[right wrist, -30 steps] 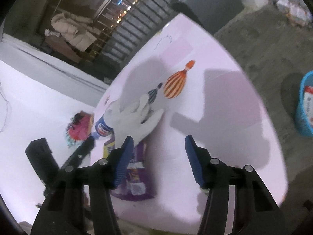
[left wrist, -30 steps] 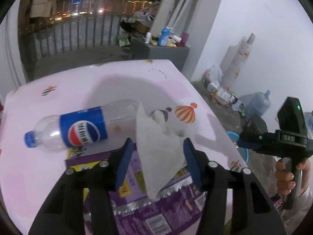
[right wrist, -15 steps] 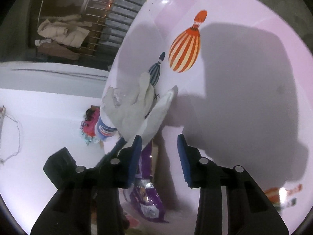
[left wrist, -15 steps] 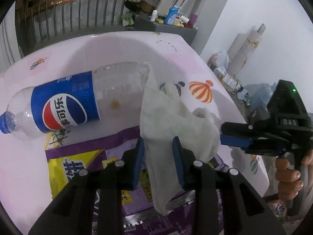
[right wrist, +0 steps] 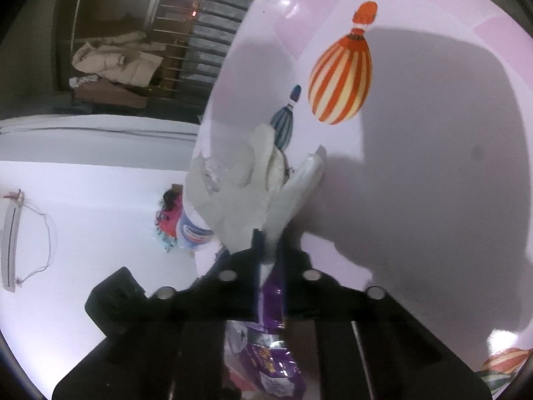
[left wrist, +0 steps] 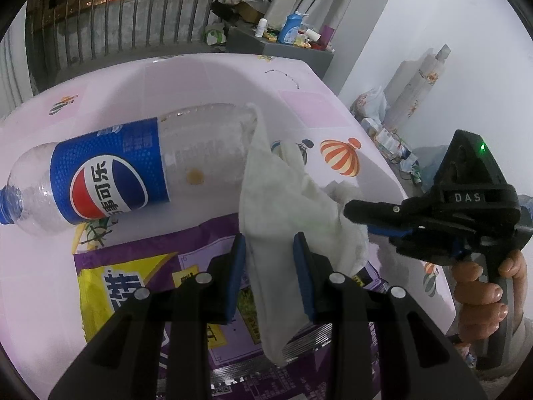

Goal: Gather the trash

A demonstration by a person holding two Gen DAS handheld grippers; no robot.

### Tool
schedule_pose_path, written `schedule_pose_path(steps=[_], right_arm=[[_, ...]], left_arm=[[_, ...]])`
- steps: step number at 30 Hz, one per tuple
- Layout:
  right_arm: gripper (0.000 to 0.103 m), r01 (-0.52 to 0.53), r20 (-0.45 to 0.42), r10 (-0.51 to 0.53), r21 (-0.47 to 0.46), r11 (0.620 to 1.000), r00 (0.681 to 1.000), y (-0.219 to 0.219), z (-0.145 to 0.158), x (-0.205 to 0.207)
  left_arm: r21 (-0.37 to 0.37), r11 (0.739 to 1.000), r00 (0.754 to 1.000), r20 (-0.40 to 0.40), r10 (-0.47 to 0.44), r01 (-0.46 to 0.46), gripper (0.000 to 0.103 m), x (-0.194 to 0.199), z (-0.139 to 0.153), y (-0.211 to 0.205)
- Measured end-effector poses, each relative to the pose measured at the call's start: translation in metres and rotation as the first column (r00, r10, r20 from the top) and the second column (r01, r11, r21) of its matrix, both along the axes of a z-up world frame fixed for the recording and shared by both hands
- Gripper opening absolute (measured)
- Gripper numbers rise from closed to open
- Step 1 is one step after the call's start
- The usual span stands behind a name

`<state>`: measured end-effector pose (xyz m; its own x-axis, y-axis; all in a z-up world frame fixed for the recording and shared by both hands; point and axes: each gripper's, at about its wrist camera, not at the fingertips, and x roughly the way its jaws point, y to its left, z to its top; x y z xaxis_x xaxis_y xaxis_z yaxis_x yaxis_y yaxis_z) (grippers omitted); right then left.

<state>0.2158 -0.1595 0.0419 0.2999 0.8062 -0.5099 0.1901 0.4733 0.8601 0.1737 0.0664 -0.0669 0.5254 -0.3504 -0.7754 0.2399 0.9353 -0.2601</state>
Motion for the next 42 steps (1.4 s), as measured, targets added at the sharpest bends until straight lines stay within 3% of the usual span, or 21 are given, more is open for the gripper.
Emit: schedule_pose_path(steps=[10, 14, 18, 23, 28, 30, 35, 42], right_arm=[[0.001, 0.008, 0.201, -0.018, 0.049, 0.999, 0.979, -0.014, 0.058, -0.018], [0.001, -0.01, 0.285, 0.004, 0.021, 1.0, 0.959, -0.015, 0.083, -0.029], [0.001, -0.07, 0.336, 0.09, -0.07, 0.995, 0.938, 0.005, 0.094, -0.038], [0.001, -0.152, 0.296, 0.216, -0.224, 0.963, 0.93, 0.041, 0.075, -0.044], [0.001, -0.206, 0.238, 0.281, -0.295, 0.933, 0.93, 0.065, 0.049, -0.04], [0.001, -0.213, 0.222, 0.29, -0.316, 0.925, 0.931, 0.07, 0.041, -0.039], [0.001, -0.212, 0.225, 0.286, -0.305, 0.928, 0.931, 0.068, 0.037, -0.04], [0.001, -0.214, 0.224, 0.288, -0.303, 0.929, 0.931, 0.06, 0.035, -0.042]], left_arm=[[0.011, 0.999, 0.994, 0.11, 0.029, -0.03, 0.029, -0.027, 0.031, 0.019], [0.026, 0.998, 0.993, 0.098, 0.059, -0.062, 0.029, -0.04, 0.036, 0.035], [0.041, 0.993, 0.993, 0.058, 0.106, -0.108, 0.029, -0.053, 0.032, 0.051], [0.057, 0.978, 0.98, 0.016, 0.201, -0.201, 0.029, -0.066, 0.025, 0.074], [0.058, 0.958, 0.959, 0.009, 0.282, -0.282, 0.029, -0.075, 0.026, 0.095], [0.048, 0.951, 0.953, 0.005, 0.304, -0.304, 0.041, -0.074, 0.026, 0.102], [-0.047, 0.942, 0.941, -0.077, 0.329, -0.333, 0.051, -0.065, 0.015, 0.116], [-0.203, 0.911, 0.921, -0.237, 0.31, -0.359, 0.053, -0.057, -0.009, 0.13]])
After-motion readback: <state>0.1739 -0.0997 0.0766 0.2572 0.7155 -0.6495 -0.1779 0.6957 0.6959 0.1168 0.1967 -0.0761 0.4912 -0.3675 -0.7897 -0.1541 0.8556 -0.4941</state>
